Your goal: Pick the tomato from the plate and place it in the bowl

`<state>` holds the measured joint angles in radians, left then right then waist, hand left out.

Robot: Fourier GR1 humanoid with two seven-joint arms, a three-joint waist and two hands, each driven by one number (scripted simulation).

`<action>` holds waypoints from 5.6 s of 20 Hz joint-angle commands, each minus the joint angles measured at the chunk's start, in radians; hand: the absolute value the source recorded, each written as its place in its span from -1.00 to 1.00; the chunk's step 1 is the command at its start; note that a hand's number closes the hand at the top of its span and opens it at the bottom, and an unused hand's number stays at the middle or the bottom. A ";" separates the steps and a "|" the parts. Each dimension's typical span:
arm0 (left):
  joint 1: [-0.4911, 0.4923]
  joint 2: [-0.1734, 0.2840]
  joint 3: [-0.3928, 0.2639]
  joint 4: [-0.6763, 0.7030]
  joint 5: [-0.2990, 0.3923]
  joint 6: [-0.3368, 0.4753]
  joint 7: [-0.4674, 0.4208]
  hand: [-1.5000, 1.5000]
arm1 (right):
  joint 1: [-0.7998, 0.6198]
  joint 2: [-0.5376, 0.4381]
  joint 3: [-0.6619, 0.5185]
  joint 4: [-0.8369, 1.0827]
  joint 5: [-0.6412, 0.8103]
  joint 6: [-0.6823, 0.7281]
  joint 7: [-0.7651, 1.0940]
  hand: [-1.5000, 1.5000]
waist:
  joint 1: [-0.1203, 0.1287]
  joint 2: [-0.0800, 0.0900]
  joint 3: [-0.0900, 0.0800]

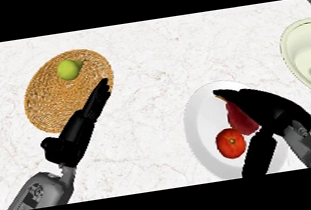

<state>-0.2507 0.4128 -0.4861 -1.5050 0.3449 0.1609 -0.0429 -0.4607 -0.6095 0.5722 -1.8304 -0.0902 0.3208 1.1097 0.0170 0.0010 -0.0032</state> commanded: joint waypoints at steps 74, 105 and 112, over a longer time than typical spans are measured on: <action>0.135 -0.192 0.267 -0.049 -0.241 -0.228 0.061 0.00 | -0.077 0.188 -0.318 0.203 1.008 -0.227 -0.316 1.00 | -0.033 -0.008 0.003; 0.145 -0.243 0.267 -0.117 -0.282 -0.273 0.109 0.00 | -0.145 -0.005 -0.847 0.921 0.815 -0.259 -0.743 -1.00 | 0.005 0.004 0.005; 0.128 -0.298 0.248 -0.091 -0.344 -0.228 0.105 0.00 | -0.217 -0.010 -0.894 1.103 0.791 -0.410 -1.018 -1.00 | 0.001 0.005 0.004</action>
<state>-0.1130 0.1528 -0.2150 -1.6070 0.0426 -0.0997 0.0684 -0.6248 -0.6205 -0.2817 -0.8305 0.7248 -0.0202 0.1914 0.0153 0.0049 0.0013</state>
